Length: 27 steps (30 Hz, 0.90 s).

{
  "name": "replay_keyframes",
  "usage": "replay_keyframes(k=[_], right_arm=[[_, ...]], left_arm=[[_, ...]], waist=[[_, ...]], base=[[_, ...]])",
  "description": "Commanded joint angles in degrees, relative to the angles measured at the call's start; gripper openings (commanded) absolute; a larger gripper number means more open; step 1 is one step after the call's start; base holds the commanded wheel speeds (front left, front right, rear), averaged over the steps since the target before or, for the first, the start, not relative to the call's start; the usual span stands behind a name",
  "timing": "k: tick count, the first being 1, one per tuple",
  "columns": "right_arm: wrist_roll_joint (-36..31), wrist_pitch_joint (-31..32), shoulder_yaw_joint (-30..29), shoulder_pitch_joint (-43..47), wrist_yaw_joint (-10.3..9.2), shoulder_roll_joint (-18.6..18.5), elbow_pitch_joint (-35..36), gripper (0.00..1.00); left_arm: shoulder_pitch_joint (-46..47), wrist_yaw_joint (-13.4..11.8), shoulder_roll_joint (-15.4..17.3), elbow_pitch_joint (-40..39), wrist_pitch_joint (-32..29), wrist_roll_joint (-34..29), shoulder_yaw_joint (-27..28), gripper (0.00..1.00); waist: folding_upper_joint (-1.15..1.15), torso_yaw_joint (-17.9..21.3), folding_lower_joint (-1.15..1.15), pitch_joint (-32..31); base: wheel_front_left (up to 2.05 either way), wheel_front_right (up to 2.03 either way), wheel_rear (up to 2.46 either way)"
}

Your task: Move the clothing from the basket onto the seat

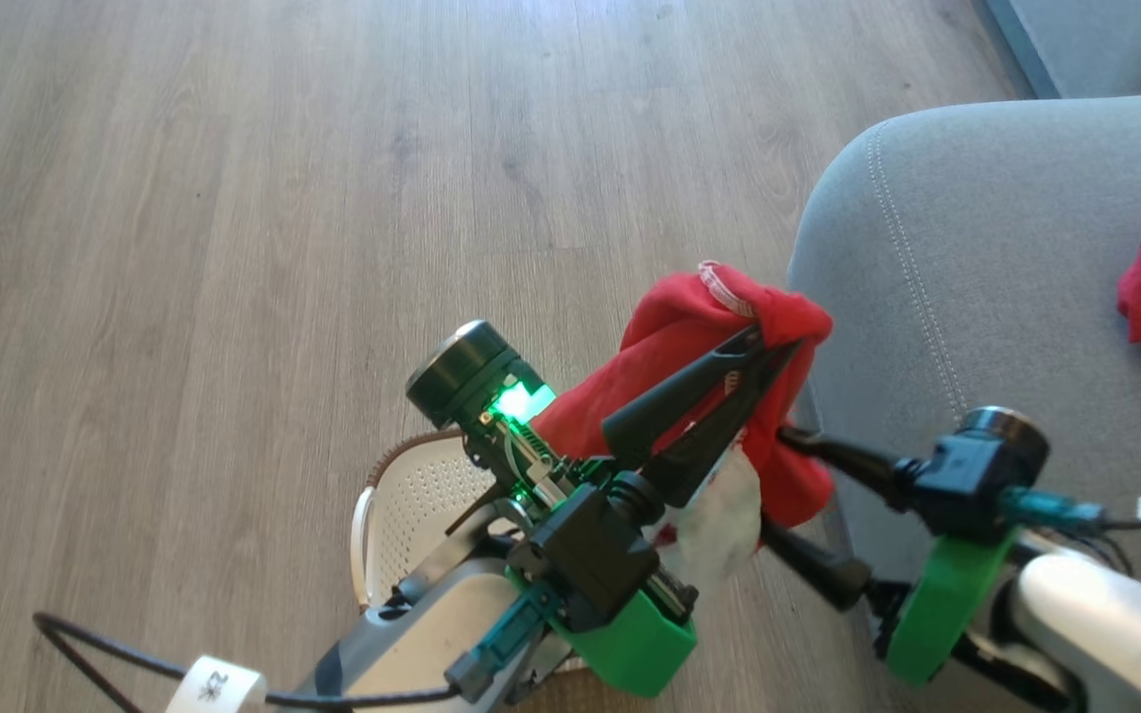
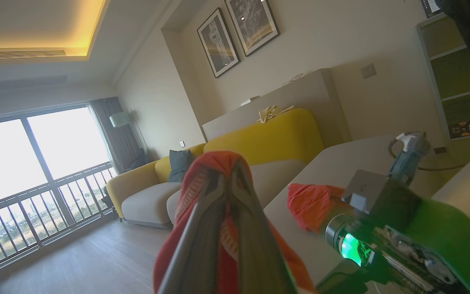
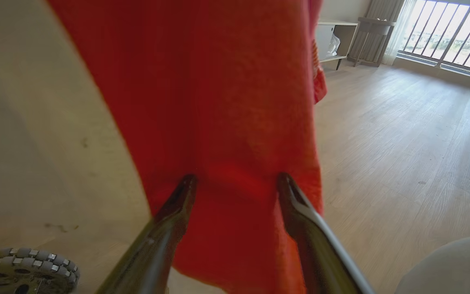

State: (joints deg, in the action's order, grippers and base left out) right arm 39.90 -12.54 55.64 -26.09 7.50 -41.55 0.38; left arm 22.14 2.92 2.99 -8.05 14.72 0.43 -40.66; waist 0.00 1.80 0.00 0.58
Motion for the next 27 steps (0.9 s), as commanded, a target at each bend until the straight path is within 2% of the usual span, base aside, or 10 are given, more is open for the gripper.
replay_keyframes(k=[1, 7, 12, 16, 19, 27], right_arm=[[-1.0, -0.3, 1.6, -2.1, -0.01, -0.2, 0.4, 1.0], [-2.9, -1.3, 8.5, -5.9, -0.01, 4.5, -2.2, 1.0], [-3.6, -2.1, 10.4, -7.1, -0.01, 8.7, -5.6, 1.0], [-4.4, -2.4, 9.3, -6.6, -0.01, 12.6, -8.4, 1.0], [-6.0, -2.4, 6.2, -5.4, -0.01, 16.0, -9.4, 1.0], [-9.7, -2.4, -0.3, -1.6, -0.01, 21.2, -11.2, 1.0]], left_arm=[[3.2, 0.3, 0.1, -2.6, 0.3, -0.2, 1.8, 0.0], [3.3, 0.7, 0.1, -2.4, 0.3, 0.1, 0.6, 0.0], [3.2, 0.7, 0.0, -2.2, 0.3, 0.9, 0.2, 0.0], [2.9, 0.8, 0.0, -1.9, 0.3, 1.2, -0.5, 0.0], [2.8, 1.0, 0.0, -1.7, 0.3, 1.4, -0.9, 0.0], [2.5, 1.4, -0.1, -1.2, 0.3, 1.8, -1.5, 0.0]], waist=[[0.0, 0.1, 0.0, 0.1], [0.0, 0.1, 0.0, 0.2], [0.0, -0.3, 0.0, 0.0], [0.0, -0.9, 0.0, -0.1], [0.0, -1.3, 0.0, -0.2], [0.0, -2.6, 0.0, -0.6]], base=[[0.0, 0.0, 0.0], [0.0, 0.0, 0.0], [0.0, 0.0, 0.0], [0.0, 0.0, 0.0], [0.0, 0.0, 0.0], [0.0, 0.0, 0.0]])
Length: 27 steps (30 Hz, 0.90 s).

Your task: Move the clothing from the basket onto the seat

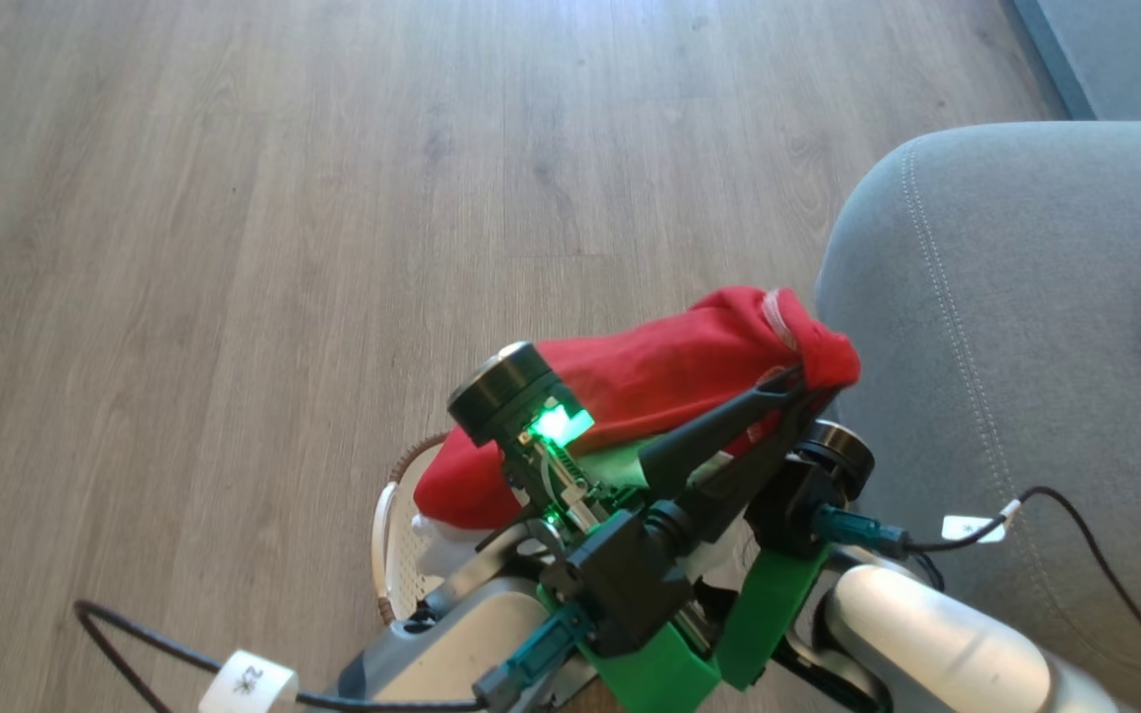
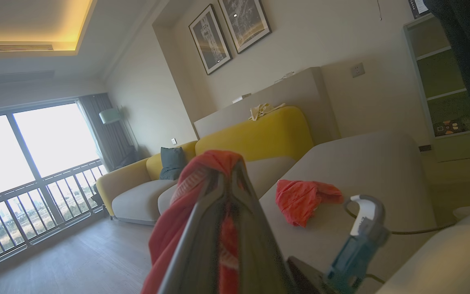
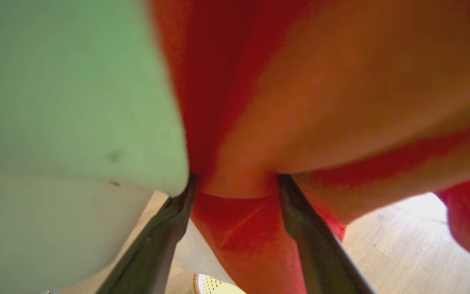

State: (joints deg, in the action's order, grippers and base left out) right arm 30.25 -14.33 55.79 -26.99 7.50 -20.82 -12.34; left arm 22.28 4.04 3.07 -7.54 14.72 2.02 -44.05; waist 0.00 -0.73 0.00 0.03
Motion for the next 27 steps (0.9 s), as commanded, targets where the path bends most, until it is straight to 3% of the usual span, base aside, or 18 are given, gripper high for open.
replay_keyframes(k=[1, 2, 3, 5, 17, 27], right_arm=[[-0.1, -0.7, -1.2, -0.2, -0.01, 1.0, 1.8, 1.0], [-0.1, -0.7, -2.0, 0.2, -0.01, 1.5, 2.0, 1.0], [-0.2, -0.7, -2.7, 0.6, -0.01, 1.8, 2.1, 0.71], [-0.6, -0.7, -4.4, 1.2, -0.01, 2.5, 2.2, 0.0], [-5.3, -0.7, -20.5, 6.8, -0.01, 8.6, 1.5, 0.0], [-7.0, -0.7, -32.9, 10.3, -0.01, 12.9, 5.4, 0.0]], left_arm=[[2.2, 0.4, -0.2, -1.6, 0.3, 0.2, 1.8, 0.0], [2.2, 0.4, -0.2, -1.6, 0.3, 0.2, 1.8, 0.0], [2.2, 0.5, -0.2, -1.5, 0.3, 0.2, 1.8, 0.0], [2.1, 0.6, -0.2, -1.5, 0.3, 0.2, 1.8, 0.0], [1.7, 0.5, -0.2, -1.5, 0.3, 0.4, 2.7, 0.0], [0.7, 0.3, -0.2, -0.6, 0.3, 0.7, 4.1, 0.0]], waist=[[0.0, -0.2, 0.0, -0.1], [0.0, -0.3, 0.0, -0.1], [0.0, -0.4, 0.0, 0.0], [0.0, -0.5, 0.0, 0.0], [0.0, -0.9, 0.0, 0.3], [0.0, -0.6, 0.0, 0.6]], base=[[0.0, 0.0, 0.0], [0.0, 0.0, 0.0], [0.0, 0.0, 0.0], [0.0, 0.0, 0.0], [0.0, 0.0, 0.0], [0.0, 0.0, 0.0]])
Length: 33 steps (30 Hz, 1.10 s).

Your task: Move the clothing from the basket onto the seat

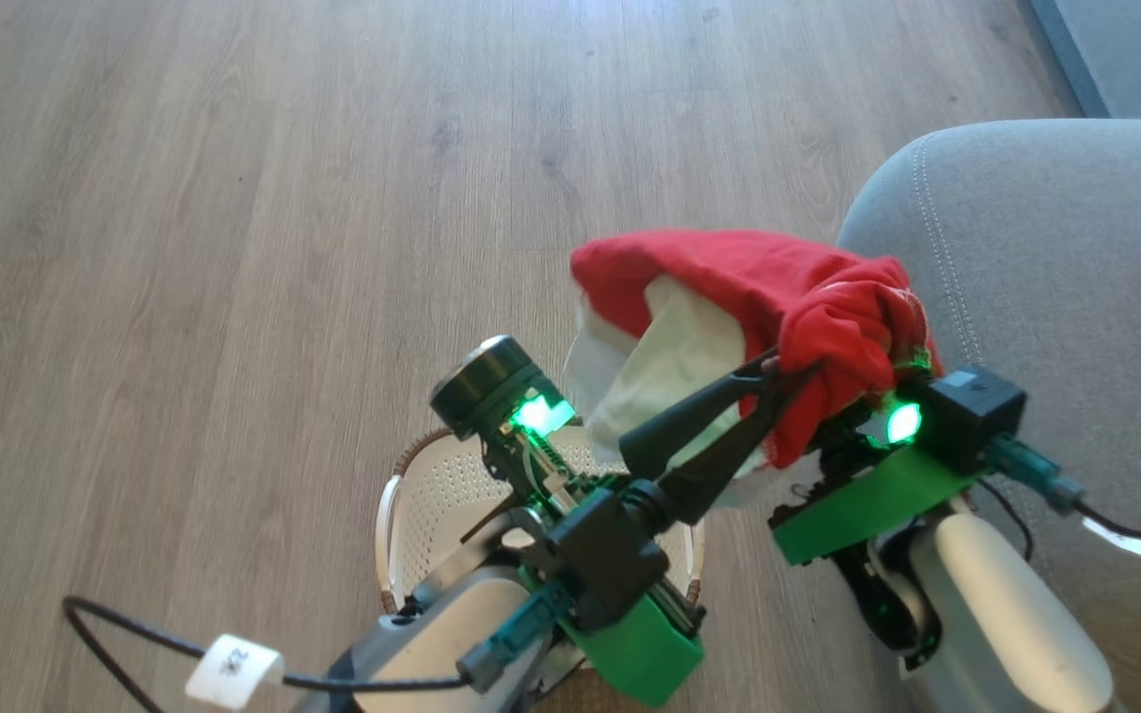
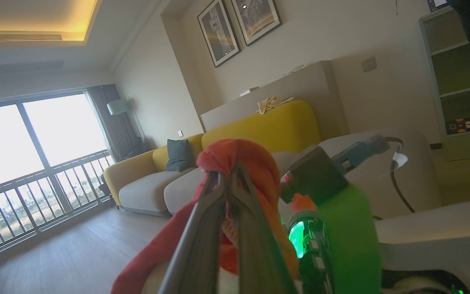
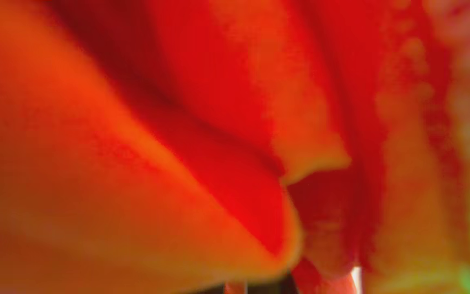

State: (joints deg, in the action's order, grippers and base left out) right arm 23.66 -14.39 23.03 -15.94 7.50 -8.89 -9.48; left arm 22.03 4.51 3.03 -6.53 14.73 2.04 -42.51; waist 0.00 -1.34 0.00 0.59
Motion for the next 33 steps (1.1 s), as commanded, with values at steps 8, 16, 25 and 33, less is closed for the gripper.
replay_keyframes(k=[8, 16, 25, 33], right_arm=[[-1.0, -0.6, -4.3, 0.5, -0.01, 1.5, 4.6, 0.0], [-0.9, -0.6, -5.1, 1.2, -0.01, 0.9, 5.1, 0.0], [-1.1, -0.6, -6.3, 1.2, -0.01, 0.9, 6.6, 0.0], [-1.2, -0.6, -6.7, 1.2, -0.01, 0.8, 6.8, 0.0]], left_arm=[[-0.6, -0.4, -0.1, 0.7, 0.3, 1.3, 5.3, 0.0], [-2.3, -1.4, -0.1, 4.3, 0.3, 2.6, 8.7, 0.0], [-3.5, 0.4, -0.1, 9.6, 0.3, -0.1, 7.6, 0.0], [-5.1, 1.3, 0.0, 13.7, 0.3, 0.2, 6.8, 0.0]], waist=[[0.0, 0.7, 0.0, 0.0], [0.0, 1.1, 0.0, 0.2], [0.0, 1.5, 0.0, 0.6], [0.0, 1.5, 0.0, 0.9]], base=[[0.0, 0.0, 0.0], [0.0, 0.0, 0.0], [0.0, 0.0, 0.0], [0.0, 0.0, 0.0]])
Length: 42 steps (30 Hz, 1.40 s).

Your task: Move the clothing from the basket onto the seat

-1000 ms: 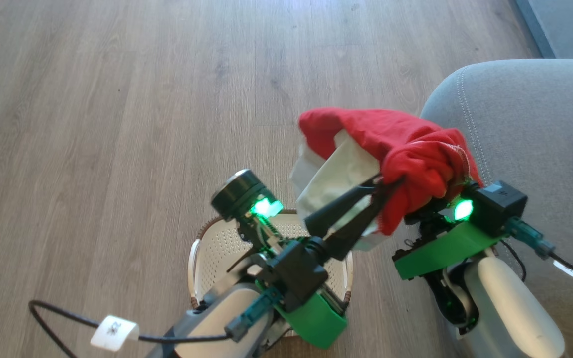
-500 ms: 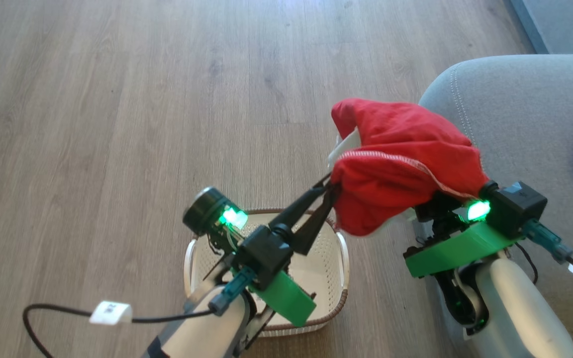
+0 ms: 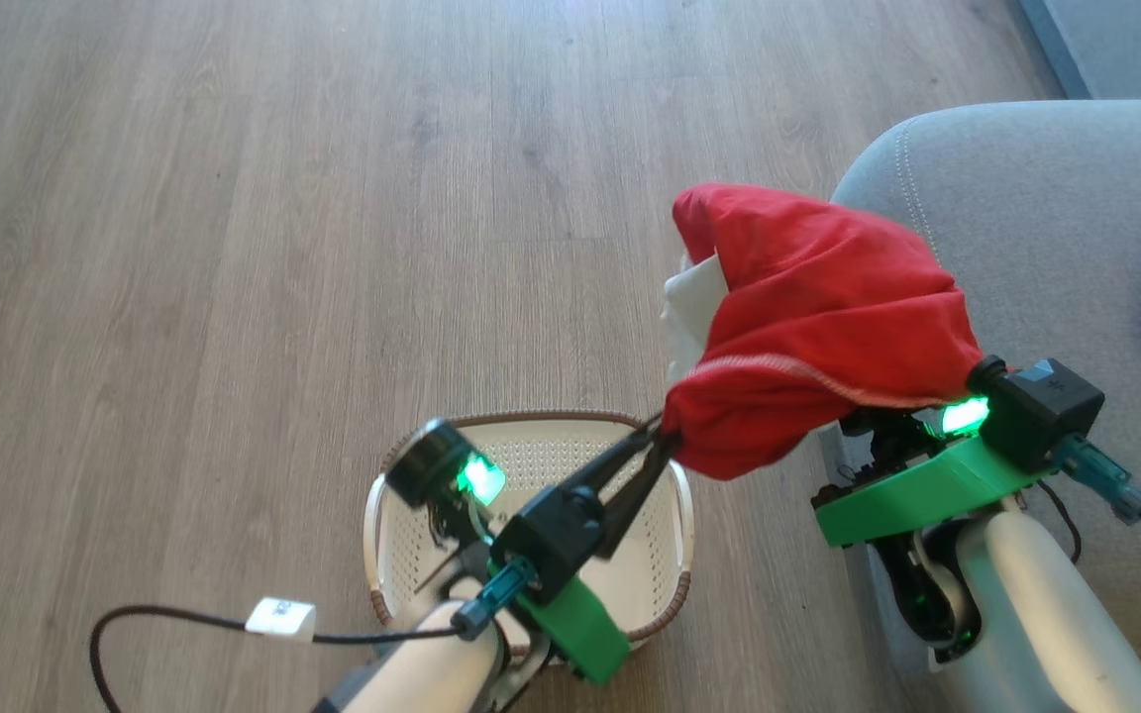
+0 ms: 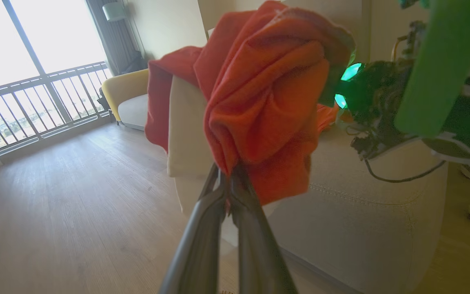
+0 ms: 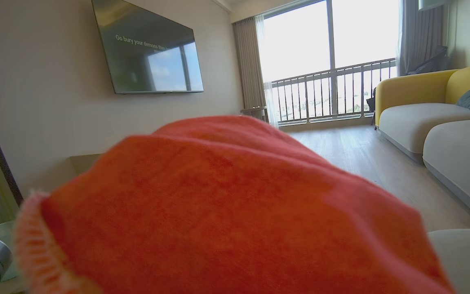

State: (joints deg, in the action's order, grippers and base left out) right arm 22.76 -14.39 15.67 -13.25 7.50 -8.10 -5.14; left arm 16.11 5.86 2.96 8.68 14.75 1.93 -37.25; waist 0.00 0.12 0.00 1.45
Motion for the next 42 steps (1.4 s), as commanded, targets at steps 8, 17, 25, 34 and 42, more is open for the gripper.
replay_keyframes(k=[8, 17, 25, 34, 42], right_arm=[[-1.0, -0.6, 1.3, -1.6, -0.01, -0.3, 1.8, 0.0], [-1.5, -0.6, 0.9, -1.9, -0.01, -0.7, 1.7, 0.0], [-3.1, -0.6, -0.5, -2.4, -0.01, -1.3, 2.1, 0.0], [-2.8, -0.6, -1.9, -2.5, -0.01, -1.3, 2.5, 0.0], [-3.1, -0.6, -2.4, -2.8, -0.01, -1.5, 2.9, 0.0]], left_arm=[[-0.3, 1.0, 0.1, 1.7, 0.2, 1.3, 1.2, 0.3], [-0.6, 0.4, 0.0, 2.5, 0.2, 0.1, 1.9, 1.0], [-1.6, 0.8, 0.4, 4.5, 0.2, -0.3, 1.3, 1.0], [-3.9, 1.5, 0.2, 3.7, 0.2, 4.1, 2.1, 1.0], [-4.3, 1.6, 0.5, 3.3, 0.2, 4.3, 2.2, 1.0]], waist=[[0.0, 0.1, 0.0, 0.2], [0.0, 0.2, 0.0, 0.1], [0.0, 0.5, 0.0, 0.0], [0.0, 1.0, 0.0, -0.1], [0.0, 2.3, 0.0, 0.3]], base=[[0.0, 0.0, 0.0], [0.0, 0.0, 0.0], [0.0, 0.0, 0.0], [0.0, 0.0, 0.0], [0.0, 0.0, 0.0]])
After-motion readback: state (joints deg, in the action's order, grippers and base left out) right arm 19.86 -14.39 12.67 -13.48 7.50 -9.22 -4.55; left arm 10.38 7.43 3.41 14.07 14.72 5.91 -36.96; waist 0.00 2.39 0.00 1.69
